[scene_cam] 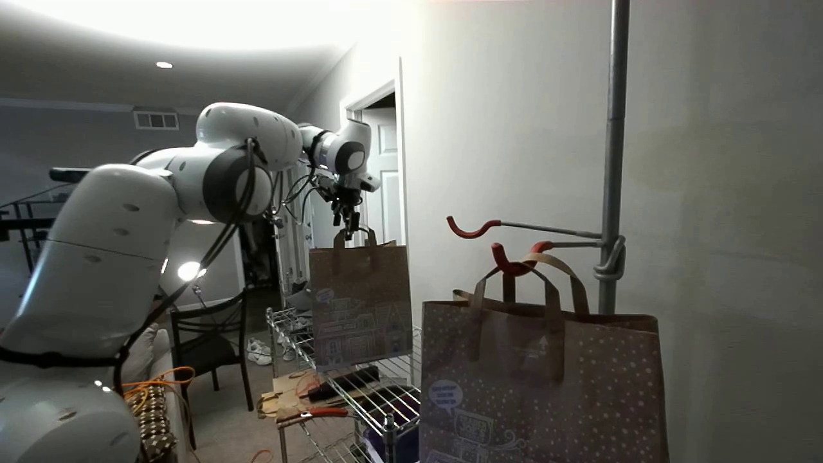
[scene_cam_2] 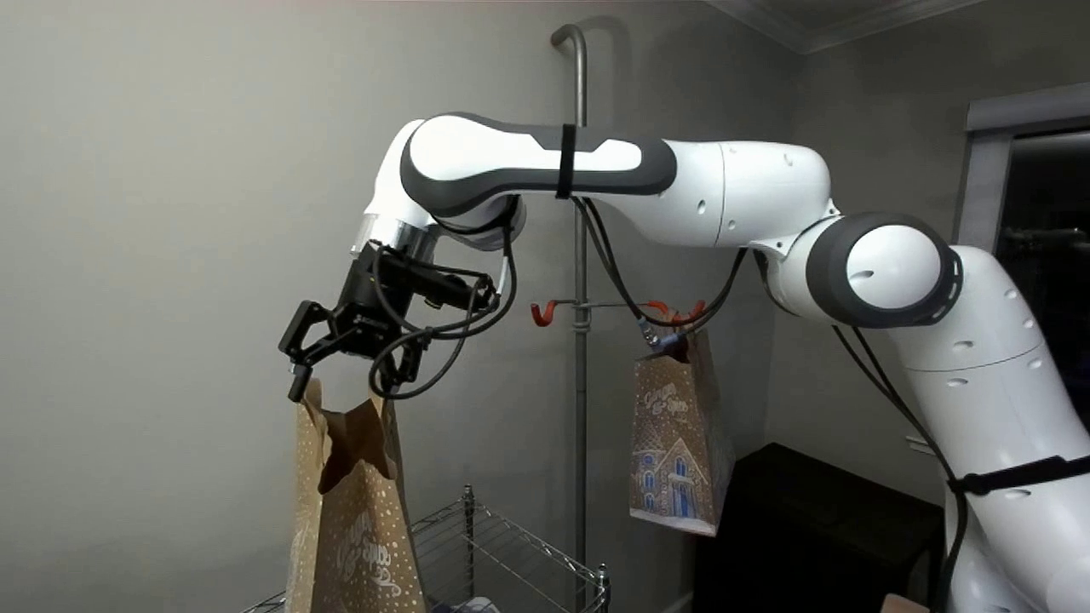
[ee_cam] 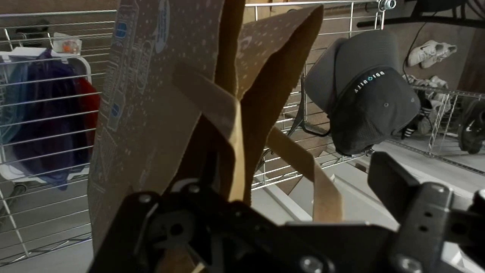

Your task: Put the paper bags on the hanger

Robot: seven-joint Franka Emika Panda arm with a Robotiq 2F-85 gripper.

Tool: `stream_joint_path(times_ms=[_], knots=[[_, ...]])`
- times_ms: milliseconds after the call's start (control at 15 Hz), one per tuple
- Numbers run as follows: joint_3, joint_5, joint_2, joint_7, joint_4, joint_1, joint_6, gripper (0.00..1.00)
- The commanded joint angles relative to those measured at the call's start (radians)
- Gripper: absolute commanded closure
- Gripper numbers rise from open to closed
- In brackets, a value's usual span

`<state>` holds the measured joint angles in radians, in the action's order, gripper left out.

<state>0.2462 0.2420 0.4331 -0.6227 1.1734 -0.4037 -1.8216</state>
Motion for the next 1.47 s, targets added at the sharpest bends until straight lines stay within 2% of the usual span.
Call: stream_joint_path(times_ms=[0, 67, 133, 200, 400, 867, 1000, 1133, 1400], knots=[[-0.034, -0.099, 0.071, -0.093, -0.116, -0.073, 0.015, 0.00], [-0.054, -0.154, 0.082, -0.133, -0.135, -0.098, 0.030, 0.00], [-0.071, -0.208, 0.095, -0.161, -0.155, -0.120, 0.046, 0.07], [-0.091, -0.262, 0.104, -0.201, -0.172, -0.142, 0.067, 0.27], [-0.123, -0.361, 0.140, -0.268, -0.236, -0.188, 0.143, 0.47], [-0.164, -0.407, 0.196, -0.320, -0.352, -0.231, 0.323, 0.92], [-0.175, -0.404, 0.203, -0.324, -0.375, -0.232, 0.375, 0.97], [-0.185, -0.402, 0.198, -0.315, -0.395, -0.232, 0.441, 0.98], [-0.185, -0.382, 0.161, -0.258, -0.447, -0.213, 0.598, 0.93]])
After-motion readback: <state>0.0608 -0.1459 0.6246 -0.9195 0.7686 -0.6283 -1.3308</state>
